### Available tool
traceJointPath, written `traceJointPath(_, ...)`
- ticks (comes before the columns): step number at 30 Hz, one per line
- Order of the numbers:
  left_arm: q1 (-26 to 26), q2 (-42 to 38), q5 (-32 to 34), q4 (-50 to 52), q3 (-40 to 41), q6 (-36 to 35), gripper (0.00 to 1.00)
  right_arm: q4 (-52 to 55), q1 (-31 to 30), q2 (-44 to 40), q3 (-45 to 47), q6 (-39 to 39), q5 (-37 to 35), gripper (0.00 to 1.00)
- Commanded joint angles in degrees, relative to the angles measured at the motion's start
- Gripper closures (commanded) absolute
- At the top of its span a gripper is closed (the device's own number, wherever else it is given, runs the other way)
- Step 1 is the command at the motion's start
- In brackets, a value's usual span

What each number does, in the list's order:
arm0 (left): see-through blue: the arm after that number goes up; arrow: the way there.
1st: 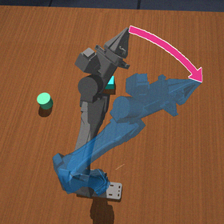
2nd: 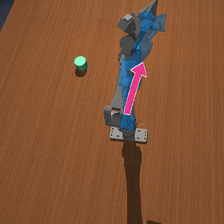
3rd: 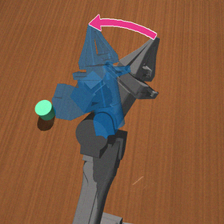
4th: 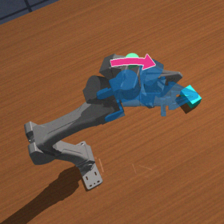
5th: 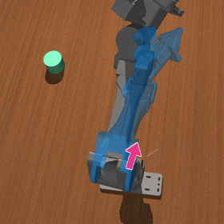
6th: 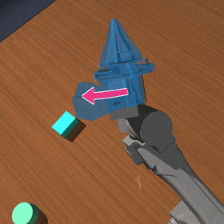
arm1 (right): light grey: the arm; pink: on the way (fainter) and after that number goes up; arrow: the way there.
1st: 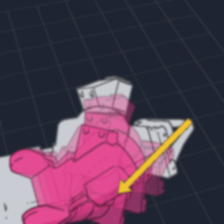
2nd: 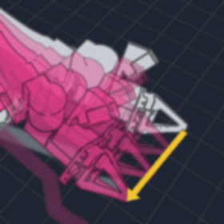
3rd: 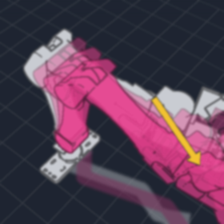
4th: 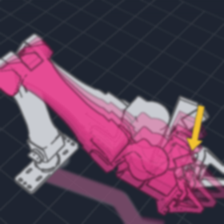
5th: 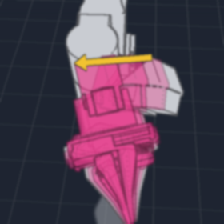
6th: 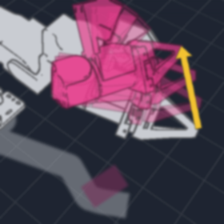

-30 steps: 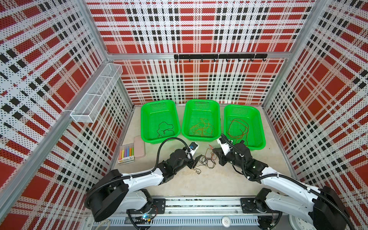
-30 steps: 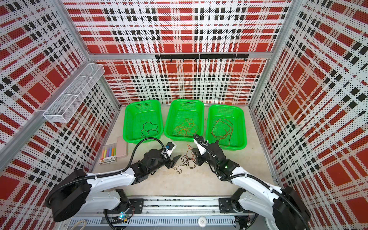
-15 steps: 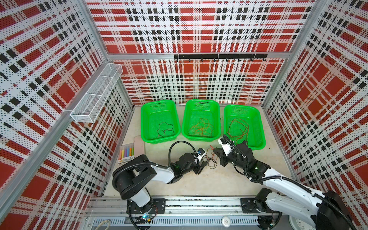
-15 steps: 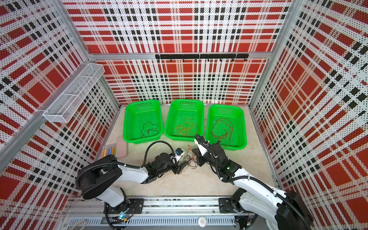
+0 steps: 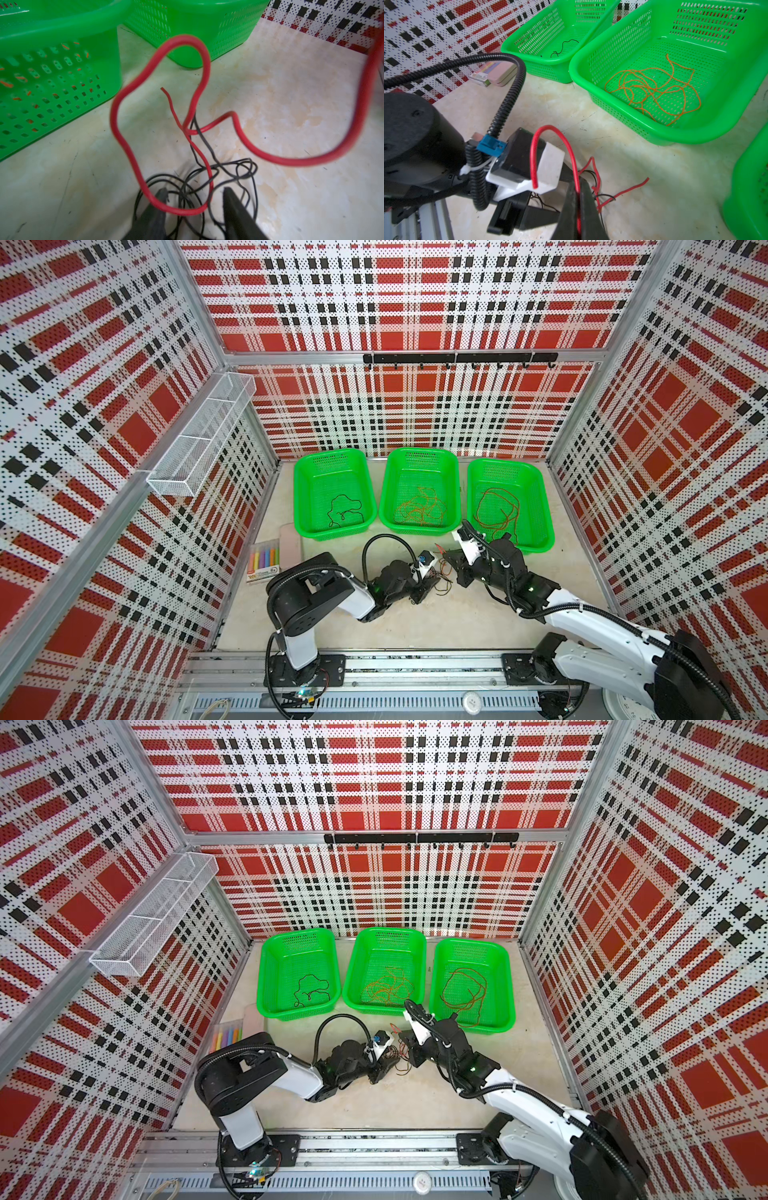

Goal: Untangle and sort cables by color
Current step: Untie the cable.

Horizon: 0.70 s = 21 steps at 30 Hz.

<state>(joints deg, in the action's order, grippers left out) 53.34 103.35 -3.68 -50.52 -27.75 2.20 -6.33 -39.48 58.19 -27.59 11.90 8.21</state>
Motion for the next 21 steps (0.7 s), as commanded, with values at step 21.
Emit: traceJointPath(21,1.2,-12.0,12.1,5.0,3.8,-2.4,1.00,8.1,8.3,-10.8,-12.3,-1.9,-7.8,1.00)
